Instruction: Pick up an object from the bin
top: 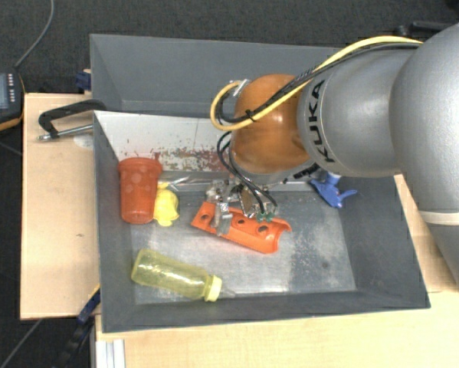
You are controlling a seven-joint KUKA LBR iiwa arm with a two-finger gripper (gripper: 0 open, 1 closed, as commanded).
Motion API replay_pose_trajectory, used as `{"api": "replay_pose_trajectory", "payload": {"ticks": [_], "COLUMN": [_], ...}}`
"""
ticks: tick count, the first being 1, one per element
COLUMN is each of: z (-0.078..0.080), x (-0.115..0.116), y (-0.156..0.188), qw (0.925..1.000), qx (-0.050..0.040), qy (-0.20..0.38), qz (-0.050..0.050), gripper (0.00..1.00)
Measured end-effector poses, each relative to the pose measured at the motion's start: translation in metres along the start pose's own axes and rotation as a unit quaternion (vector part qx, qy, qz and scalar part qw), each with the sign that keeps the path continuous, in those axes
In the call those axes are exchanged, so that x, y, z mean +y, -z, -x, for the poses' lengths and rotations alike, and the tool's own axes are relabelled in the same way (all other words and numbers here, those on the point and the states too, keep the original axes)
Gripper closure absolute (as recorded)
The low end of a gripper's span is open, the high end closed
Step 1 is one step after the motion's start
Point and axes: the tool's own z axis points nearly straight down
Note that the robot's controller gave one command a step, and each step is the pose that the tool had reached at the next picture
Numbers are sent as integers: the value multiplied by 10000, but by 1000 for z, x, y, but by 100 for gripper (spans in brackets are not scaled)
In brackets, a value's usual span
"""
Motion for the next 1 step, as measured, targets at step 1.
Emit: {"api": "replay_pose_trajectory", "payload": {"ticks": [1], "z": [-1], "x": [0], "y": [20], "qw": [10000], "qx": [16], "qy": [0], "qz": [1], "gripper": [100]}}
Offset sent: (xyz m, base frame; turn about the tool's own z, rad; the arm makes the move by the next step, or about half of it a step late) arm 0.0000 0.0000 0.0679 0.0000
